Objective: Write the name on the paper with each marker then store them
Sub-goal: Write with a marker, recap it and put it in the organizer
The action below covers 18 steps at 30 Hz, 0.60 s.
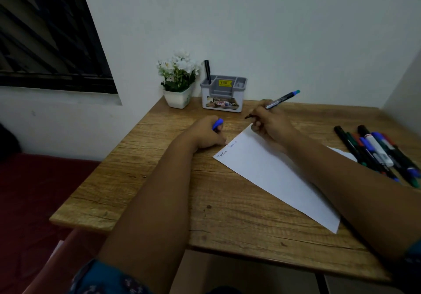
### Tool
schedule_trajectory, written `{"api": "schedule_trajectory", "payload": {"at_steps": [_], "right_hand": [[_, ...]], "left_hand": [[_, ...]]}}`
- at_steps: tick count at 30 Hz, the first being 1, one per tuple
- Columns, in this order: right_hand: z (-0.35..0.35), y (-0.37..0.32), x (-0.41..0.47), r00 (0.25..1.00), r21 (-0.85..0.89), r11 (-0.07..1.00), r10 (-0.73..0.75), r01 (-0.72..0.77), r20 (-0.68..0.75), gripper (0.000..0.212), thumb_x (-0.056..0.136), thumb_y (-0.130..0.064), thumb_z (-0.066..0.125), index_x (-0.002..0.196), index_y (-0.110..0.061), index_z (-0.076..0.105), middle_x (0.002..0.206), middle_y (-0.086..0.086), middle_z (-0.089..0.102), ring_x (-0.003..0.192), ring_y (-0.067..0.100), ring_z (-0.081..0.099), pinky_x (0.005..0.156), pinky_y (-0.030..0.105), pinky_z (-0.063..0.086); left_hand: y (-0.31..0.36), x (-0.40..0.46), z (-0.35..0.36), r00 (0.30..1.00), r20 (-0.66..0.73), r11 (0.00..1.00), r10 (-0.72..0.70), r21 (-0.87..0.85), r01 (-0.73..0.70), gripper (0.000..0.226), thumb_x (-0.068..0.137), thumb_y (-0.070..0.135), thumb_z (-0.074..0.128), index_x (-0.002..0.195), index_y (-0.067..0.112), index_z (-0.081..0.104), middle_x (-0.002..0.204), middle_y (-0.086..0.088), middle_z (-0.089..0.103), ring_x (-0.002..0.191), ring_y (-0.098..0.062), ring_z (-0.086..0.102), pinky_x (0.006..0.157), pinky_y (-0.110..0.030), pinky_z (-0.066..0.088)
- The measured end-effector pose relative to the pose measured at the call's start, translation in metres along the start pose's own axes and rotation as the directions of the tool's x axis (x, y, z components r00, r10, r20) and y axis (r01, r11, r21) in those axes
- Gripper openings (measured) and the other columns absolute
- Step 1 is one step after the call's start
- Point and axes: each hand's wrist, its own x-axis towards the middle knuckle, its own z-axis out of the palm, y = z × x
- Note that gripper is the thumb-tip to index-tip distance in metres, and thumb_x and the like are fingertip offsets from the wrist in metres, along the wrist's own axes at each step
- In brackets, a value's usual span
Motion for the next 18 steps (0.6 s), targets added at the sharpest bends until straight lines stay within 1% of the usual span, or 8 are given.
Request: {"api": "schedule_trajectory", "payload": {"at_steps": [2,4,6,8,12,14,16,18], "right_hand": [[0.000,-0.009,0.000,0.999,0.089,0.996,0.020,-0.024,0.039,0.025,0.094,-0.010,0.061,0.074,-0.020,0.050,0.054,-0.003,0.052,0.043,0.004,0.042,0.043,0.014,0.037],[-0.001,-0.014,-0.003,0.996,0.105,0.994,-0.002,-0.007,0.088,0.020,0.094,-0.021,0.063,0.077,-0.020,0.053,0.058,-0.002,0.056,0.047,0.004,0.047,0.048,0.015,0.043],[-0.003,-0.019,-0.005,0.988,0.170,0.985,0.002,-0.029,0.157,0.021,0.097,-0.032,0.055,0.083,-0.017,0.059,0.065,0.003,0.064,0.054,0.008,0.058,0.055,0.018,0.050],[-0.003,-0.023,-0.008,0.977,0.220,0.972,0.031,-0.078,0.209,0.026,0.100,-0.028,0.044,0.086,-0.013,0.060,0.070,0.008,0.067,0.059,0.014,0.061,0.058,0.021,0.052],[0.002,-0.021,-0.009,0.983,0.073,0.997,0.024,-0.038,0.183,0.024,0.099,-0.020,0.041,0.082,-0.013,0.055,0.068,0.008,0.068,0.058,0.014,0.059,0.060,0.021,0.052],[0.004,-0.018,-0.010,0.981,0.004,1.000,0.015,-0.016,0.195,0.022,0.102,-0.018,0.041,0.084,-0.011,0.053,0.069,0.007,0.068,0.059,0.013,0.060,0.061,0.021,0.052],[0.005,-0.016,-0.012,0.974,-0.050,0.998,-0.014,0.026,0.228,0.014,0.101,-0.014,0.048,0.090,-0.008,0.054,0.071,0.008,0.068,0.059,0.013,0.060,0.062,0.021,0.052],[0.006,-0.011,-0.014,0.962,-0.142,0.983,-0.075,0.115,0.261,0.011,0.096,-0.008,0.058,0.097,0.004,0.058,0.072,0.009,0.068,0.060,0.010,0.063,0.062,0.022,0.051]], "left_hand": [[0.002,0.000,0.003,0.994,-0.090,0.997,0.065,-0.038,-0.069,0.027,0.076,0.023,0.076,0.079,0.020,0.050,0.073,0.001,0.054,0.064,-0.012,0.051,0.062,-0.028,0.043],[0.005,0.001,0.005,0.984,-0.131,0.991,0.121,-0.047,-0.128,0.023,0.080,0.028,0.073,0.078,0.020,0.051,0.068,0.005,0.049,0.053,-0.004,0.044,0.054,-0.023,0.038],[0.006,0.001,0.005,0.975,-0.144,0.985,0.169,0.011,-0.170,0.021,0.081,0.021,0.070,0.076,0.020,0.050,0.066,0.006,0.046,0.051,-0.004,0.041,0.052,-0.021,0.036],[0.006,0.000,0.006,0.970,-0.140,0.979,0.200,0.072,-0.192,0.023,0.081,0.012,0.067,0.072,0.020,0.047,0.065,0.007,0.043,0.053,-0.005,0.038,0.053,-0.021,0.033],[0.007,-0.001,0.009,0.969,-0.125,0.975,0.215,0.092,-0.205,0.025,0.079,0.007,0.063,0.069,0.020,0.045,0.064,0.007,0.042,0.056,-0.010,0.037,0.054,-0.024,0.032],[0.007,0.001,0.009,0.968,-0.117,0.973,0.223,0.086,-0.214,0.022,0.077,0.007,0.062,0.070,0.020,0.045,0.064,0.006,0.043,0.057,-0.012,0.038,0.056,-0.026,0.033],[0.007,0.000,0.010,0.966,-0.112,0.970,0.234,0.099,-0.223,0.017,0.077,0.012,0.062,0.070,0.020,0.048,0.065,0.003,0.046,0.059,-0.015,0.042,0.060,-0.031,0.037],[0.007,0.000,0.013,0.966,-0.089,0.968,0.242,0.092,-0.234,0.009,0.081,0.020,0.064,0.078,0.016,0.057,0.072,-0.004,0.059,0.066,-0.023,0.054,0.066,-0.037,0.046]]}}
